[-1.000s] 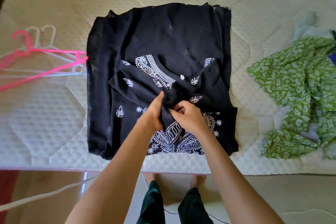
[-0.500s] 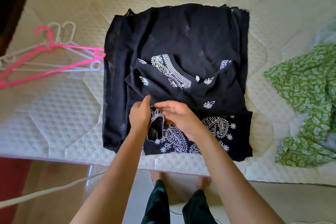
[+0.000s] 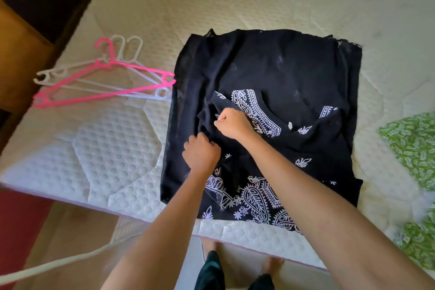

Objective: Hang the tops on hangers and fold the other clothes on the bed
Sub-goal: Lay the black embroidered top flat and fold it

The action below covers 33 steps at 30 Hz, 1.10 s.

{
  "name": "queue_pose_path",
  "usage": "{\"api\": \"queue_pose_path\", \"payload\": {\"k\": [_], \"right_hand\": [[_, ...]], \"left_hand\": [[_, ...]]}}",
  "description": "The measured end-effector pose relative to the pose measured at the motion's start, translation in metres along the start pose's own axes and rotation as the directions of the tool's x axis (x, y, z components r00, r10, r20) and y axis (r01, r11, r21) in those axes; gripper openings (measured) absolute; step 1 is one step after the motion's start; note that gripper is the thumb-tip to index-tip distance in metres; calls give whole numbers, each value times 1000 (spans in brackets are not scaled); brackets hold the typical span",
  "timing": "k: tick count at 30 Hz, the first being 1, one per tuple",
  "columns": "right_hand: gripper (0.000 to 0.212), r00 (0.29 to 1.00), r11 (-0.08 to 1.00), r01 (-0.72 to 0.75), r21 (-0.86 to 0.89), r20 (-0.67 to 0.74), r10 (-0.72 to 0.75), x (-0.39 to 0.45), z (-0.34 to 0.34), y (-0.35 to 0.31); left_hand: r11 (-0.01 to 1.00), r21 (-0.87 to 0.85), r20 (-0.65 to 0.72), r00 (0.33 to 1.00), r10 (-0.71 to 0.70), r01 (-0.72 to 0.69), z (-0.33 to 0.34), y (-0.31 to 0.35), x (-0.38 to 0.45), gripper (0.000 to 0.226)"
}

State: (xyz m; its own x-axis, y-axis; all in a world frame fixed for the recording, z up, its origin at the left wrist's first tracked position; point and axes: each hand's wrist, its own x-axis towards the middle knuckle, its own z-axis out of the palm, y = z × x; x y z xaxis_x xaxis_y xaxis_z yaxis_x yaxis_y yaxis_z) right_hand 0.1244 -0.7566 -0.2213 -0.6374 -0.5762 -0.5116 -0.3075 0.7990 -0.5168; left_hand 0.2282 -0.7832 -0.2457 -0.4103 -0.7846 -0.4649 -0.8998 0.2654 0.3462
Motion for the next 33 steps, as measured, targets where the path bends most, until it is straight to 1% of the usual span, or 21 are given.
{"api": "queue_pose_path", "payload": {"k": [2,3,5,7,9,10,11,13,14,15,16,17,18,20,21,22,23,25,27,30,33], "right_hand": [[37,1000,993,5,-122,20,-2,12,9,-3],[46,998,981,6,-195,55,5,13,15,-2],[67,985,942,-20,-336,157,77,10,24,6],[81,953,908,-108,-406,219,212,6,33,7],[89,930,873,-204,-443,191,315,4,40,0],[90,938,852,-216,-476,141,317,4,43,-6],[88,961,839,-195,-508,70,266,5,47,-15],[78,995,851,-69,-520,-102,19,12,51,-30],[72,982,860,9,-511,-159,-105,18,52,-37],[69,969,866,70,-495,-173,-178,24,52,-44],[69,971,871,101,-481,-144,-192,33,54,-50],[71,983,874,102,-475,-89,-163,41,56,-54],[73,993,872,92,-481,-15,-113,50,59,-56],[75,991,867,112,-485,121,-60,63,65,-58],[72,985,871,145,-469,156,-79,66,67,-58],[67,981,882,176,-438,154,-120,68,67,-57],[58,979,895,202,-397,112,-172,69,64,-55],[42,957,919,246,-307,-75,-281,68,54,-47],[34,913,944,238,-227,-278,-297,69,41,-33],[30,903,993,102,-54,-413,-115,65,19,-10],[26,871,997,-48,59,-486,70,43,3,22]], "left_hand": [[1000,-4,-62,998,11,-11,-7,-4,11,34],[1000,2,-63,998,16,-16,-9,-12,15,38],[999,30,45,999,23,-24,-7,-29,19,51],[999,50,162,986,-26,18,-8,-45,23,63],[996,54,174,981,-84,75,-10,-54,25,69],[994,67,165,981,-98,88,-11,-54,23,71],[991,93,149,983,-105,91,-13,-53,24,71],[987,154,73,995,-67,55,-16,-49,28,71],[986,167,24,1000,-11,7,-18,-48,31,70],[984,165,-8,998,62,-60,-19,-49,35,68],[980,155,-7,992,126,-124,-19,-51,41,66],[975,153,12,987,163,-163,-19,-54,46,65],[973,171,35,987,154,-158,-18,-57,50,64],[973,224,54,998,39,-50,-20,-59,55,62],[974,227,42,999,-12,2,-22,-59,55,60],[976,216,20,999,-33,28,-24,-56,54,59],[980,199,-17,1000,-25,27,-25,-54,54,56],[986,164,-107,994,32,-14,-26,-52,55,46],[984,135,-167,976,137,-115,-24,-53,58,38],[929,134,-218,904,367,-344,-16,-47,60,29],[846,181,-173,830,530,-502,-5,-33,43,30]]}}
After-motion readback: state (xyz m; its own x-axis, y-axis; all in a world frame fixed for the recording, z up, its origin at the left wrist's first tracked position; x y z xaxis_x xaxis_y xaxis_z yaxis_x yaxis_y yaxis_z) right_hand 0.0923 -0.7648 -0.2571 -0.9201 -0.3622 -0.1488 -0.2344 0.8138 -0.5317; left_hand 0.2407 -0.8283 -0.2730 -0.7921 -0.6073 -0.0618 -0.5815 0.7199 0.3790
